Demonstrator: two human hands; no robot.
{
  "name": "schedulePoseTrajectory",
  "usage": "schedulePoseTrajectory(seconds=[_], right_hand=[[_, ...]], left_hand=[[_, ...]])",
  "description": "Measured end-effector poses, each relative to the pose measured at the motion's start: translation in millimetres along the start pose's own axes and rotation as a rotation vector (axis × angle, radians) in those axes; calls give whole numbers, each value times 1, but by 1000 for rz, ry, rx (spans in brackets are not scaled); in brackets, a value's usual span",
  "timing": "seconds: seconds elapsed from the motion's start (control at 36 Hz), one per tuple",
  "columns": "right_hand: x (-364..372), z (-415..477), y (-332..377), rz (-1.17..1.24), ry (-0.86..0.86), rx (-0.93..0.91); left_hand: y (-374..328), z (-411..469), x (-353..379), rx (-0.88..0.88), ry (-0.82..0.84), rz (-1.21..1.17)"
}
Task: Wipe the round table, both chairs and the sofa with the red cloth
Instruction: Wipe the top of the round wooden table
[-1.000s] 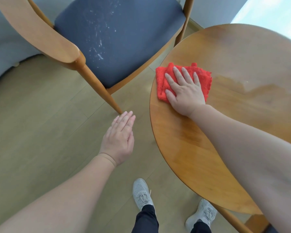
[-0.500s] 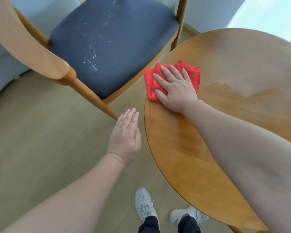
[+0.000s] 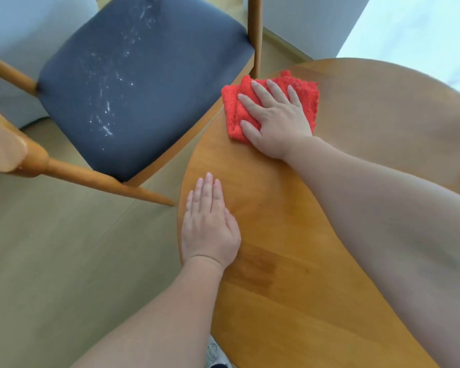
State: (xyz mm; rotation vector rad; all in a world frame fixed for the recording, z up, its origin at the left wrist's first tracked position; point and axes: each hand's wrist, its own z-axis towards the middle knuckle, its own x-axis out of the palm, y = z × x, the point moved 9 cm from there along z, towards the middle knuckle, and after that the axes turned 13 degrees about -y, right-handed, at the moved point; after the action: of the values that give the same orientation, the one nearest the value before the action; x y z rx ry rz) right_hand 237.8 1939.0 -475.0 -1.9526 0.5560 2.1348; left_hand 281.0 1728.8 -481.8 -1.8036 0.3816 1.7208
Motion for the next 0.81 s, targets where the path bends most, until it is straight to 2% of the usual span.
schedulePoseTrajectory(seconds=[0.25,0.42,0.81], right_hand=[[-8,27,-39,0,-31,53],[-6,19,-36,12,-15,85],[-8,-111,-4,46,34,166]], left_hand=[[-2,3,1,-13,19,13],[-1,0,1,-12,21,20],[1,3,0,-5,2,-9]])
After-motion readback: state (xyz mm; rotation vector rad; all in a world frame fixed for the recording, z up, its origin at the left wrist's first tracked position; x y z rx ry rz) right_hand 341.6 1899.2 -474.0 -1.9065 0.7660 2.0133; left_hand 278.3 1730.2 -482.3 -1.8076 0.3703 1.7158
